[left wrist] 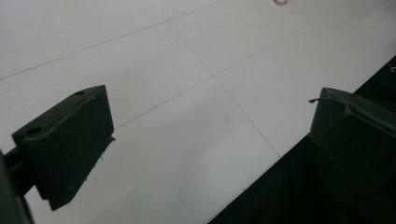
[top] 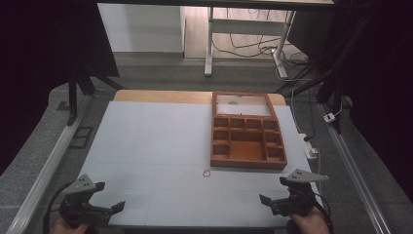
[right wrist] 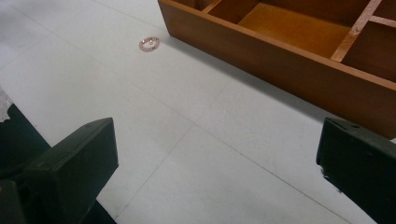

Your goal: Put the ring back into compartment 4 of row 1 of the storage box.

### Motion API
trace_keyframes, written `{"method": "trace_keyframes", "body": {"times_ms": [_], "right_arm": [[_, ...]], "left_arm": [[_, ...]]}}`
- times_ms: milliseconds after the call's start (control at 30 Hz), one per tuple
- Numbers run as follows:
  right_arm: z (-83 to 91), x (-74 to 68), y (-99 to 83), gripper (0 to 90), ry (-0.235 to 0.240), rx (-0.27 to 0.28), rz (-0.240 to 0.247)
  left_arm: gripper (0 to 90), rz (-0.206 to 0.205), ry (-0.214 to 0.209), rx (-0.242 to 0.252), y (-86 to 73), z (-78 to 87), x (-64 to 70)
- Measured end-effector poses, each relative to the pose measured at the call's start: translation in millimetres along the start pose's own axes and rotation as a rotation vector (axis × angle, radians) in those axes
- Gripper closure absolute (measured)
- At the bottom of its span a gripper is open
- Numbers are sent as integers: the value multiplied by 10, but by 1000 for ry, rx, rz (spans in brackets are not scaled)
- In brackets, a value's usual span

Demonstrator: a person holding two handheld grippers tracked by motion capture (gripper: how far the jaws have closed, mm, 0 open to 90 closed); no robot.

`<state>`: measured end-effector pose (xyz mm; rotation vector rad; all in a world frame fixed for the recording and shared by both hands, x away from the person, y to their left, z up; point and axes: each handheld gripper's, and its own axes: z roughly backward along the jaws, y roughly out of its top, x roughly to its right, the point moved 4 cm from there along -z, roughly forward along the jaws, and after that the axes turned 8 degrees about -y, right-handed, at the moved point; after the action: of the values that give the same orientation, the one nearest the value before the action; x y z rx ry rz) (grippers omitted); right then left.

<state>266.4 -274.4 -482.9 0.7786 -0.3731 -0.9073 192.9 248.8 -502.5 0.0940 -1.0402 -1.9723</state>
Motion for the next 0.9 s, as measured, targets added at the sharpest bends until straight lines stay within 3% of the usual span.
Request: {"method": "trace_keyframes", "body": {"times_ms": [567, 900], "right_arm": [[-27, -57, 3, 0, -10, -24, 55], [-69, -165, 47, 0, 18, -26, 112]], "left_arm": [[0, -7, -4, -5, 7, -12, 2], [0, -13, -10, -10, 8, -20, 8]]}}
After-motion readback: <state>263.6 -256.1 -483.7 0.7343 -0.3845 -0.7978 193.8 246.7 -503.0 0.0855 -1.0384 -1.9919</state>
